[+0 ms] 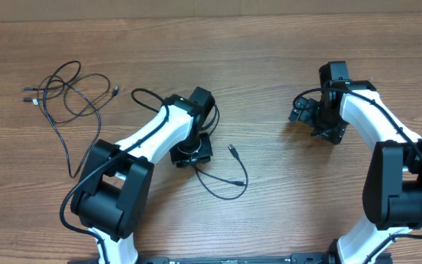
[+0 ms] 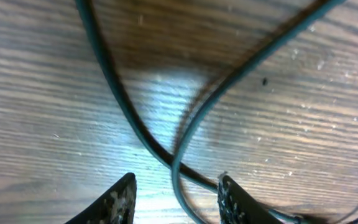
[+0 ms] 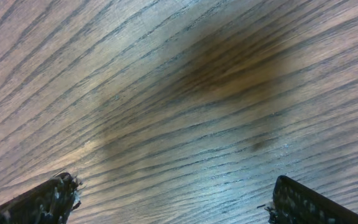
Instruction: Untangle cables
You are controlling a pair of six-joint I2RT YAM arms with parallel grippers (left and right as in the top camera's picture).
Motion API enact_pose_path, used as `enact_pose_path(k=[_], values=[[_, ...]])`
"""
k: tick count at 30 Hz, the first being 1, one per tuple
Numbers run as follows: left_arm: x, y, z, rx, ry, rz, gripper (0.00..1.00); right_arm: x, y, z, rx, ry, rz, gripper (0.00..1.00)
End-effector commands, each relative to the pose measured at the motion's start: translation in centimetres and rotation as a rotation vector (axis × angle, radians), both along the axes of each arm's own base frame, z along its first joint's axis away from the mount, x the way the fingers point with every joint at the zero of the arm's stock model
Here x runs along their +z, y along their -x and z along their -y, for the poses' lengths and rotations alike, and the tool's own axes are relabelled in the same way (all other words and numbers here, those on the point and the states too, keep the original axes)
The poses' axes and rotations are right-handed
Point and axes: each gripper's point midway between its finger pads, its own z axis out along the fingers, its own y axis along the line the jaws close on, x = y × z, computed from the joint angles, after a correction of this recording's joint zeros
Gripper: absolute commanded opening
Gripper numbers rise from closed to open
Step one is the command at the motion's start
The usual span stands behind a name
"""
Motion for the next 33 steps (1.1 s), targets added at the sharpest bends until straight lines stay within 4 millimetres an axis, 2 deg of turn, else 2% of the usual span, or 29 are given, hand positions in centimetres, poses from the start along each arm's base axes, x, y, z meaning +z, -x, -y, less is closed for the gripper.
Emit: enact_pose_path(k=[1,4,6,9,11,12,16,19,22,26,29,33], values=[[-0.7,1.5,1.0,0.049,-0.027,-0.035,0.42,0.5,-0.6,0.2,0.001,0.010,0.020,1.00],[-1.6,2.3,0.3,0.144,-0.119,-0.019,0.48,0.5,-0.6,0.2,0.001,0.010,0.020,1.00],[-2.4,2.9,0.8,0.186,-0.117,-0.012,0.48,0.5,-0.6,0.2,0.001,0.010,0.020,1.00],[-3.7,3.8,1.8,0.207,-0.084,-0.016,0.55,0.5,-0.6,0.2,0.001,0.010,0.020,1.00],[-4.0,3.9,2.1,0.199,-0.077,-0.007,0.55,0.5,-0.6,0.2,0.001,0.010,0.020,1.00],[-4.1,3.8,2.2,0.199,-0.073,-0.002,0.50,0.5,-0.6,0.2,0.001,0.010,0.020,1.00],[-4.1,3.0,2.7,0.196,-0.040,0.025,0.20,0.5,-0.6,0.2,0.001,0.010,0.020,1.00],[-4.2,2.0,3.3,0.109,0.001,0.067,0.09,0.5,-0.6,0.2,0.001,0.010,0.020,1.00],[-4.1,0.9,4.5,-0.028,0.071,0.115,0.10,0.5,-0.6,0.2,0.001,0.010,0.020,1.00],[-4.0,0.1,4.8,-0.088,0.099,0.150,0.11,0.5,-0.6,0.2,0.001,0.010,0.020,1.00],[-3.8,-0.7,5.4,-0.147,0.154,0.177,0.04,0.5,-0.6,0.2,0.001,0.010,0.020,1.00],[-3.5,-2.5,5.8,-0.206,0.202,0.244,0.04,0.5,-0.6,0.2,0.001,0.010,0.020,1.00]])
